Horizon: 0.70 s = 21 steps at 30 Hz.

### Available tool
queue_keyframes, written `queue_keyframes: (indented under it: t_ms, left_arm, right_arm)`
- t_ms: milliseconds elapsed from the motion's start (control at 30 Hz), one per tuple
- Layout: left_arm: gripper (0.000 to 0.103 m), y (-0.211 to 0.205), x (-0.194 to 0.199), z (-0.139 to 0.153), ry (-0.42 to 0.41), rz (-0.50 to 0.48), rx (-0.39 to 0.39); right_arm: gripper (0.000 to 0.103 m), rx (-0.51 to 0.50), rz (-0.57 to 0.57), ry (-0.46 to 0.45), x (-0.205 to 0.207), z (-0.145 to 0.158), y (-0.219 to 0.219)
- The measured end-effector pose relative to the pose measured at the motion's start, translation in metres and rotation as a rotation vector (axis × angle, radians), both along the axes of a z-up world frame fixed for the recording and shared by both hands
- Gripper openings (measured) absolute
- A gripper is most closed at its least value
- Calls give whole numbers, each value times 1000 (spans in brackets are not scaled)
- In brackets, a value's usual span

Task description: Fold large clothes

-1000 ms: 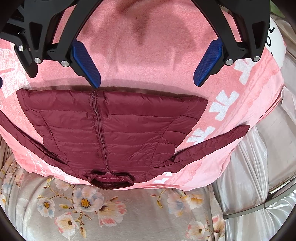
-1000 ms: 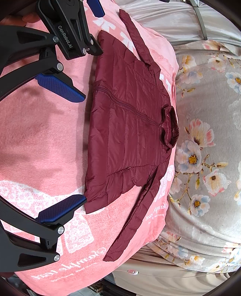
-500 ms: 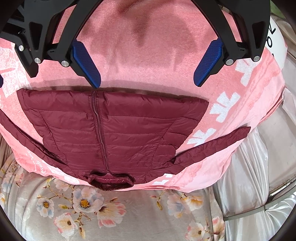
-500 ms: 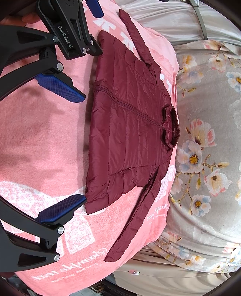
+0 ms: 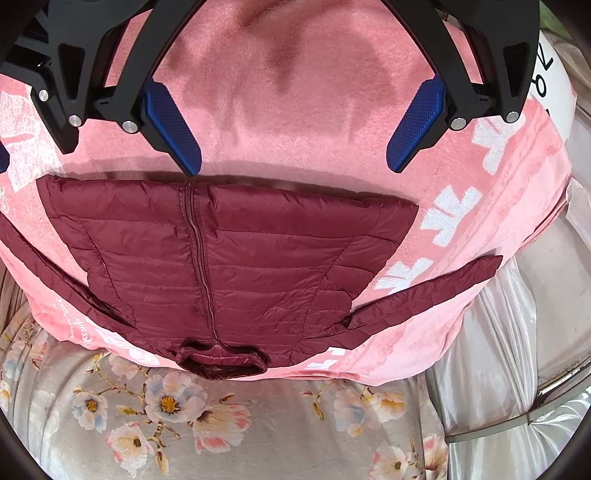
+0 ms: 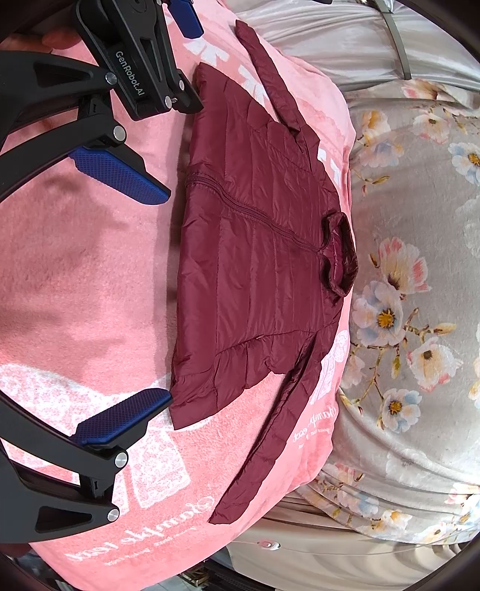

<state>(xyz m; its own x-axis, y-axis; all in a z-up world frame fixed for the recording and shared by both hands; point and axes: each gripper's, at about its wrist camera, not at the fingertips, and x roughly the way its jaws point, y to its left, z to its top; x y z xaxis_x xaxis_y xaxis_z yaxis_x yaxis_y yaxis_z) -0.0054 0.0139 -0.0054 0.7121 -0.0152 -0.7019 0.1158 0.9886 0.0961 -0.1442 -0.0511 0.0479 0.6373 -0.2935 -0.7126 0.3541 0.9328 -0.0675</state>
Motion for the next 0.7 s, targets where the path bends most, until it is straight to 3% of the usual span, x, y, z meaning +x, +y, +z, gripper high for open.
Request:
queue_keyframes:
  t_ms: [700]
  left_arm:
    - [98, 2, 1, 2, 2, 3, 0]
  right_arm:
    - [98, 4, 0, 0, 2, 0, 1]
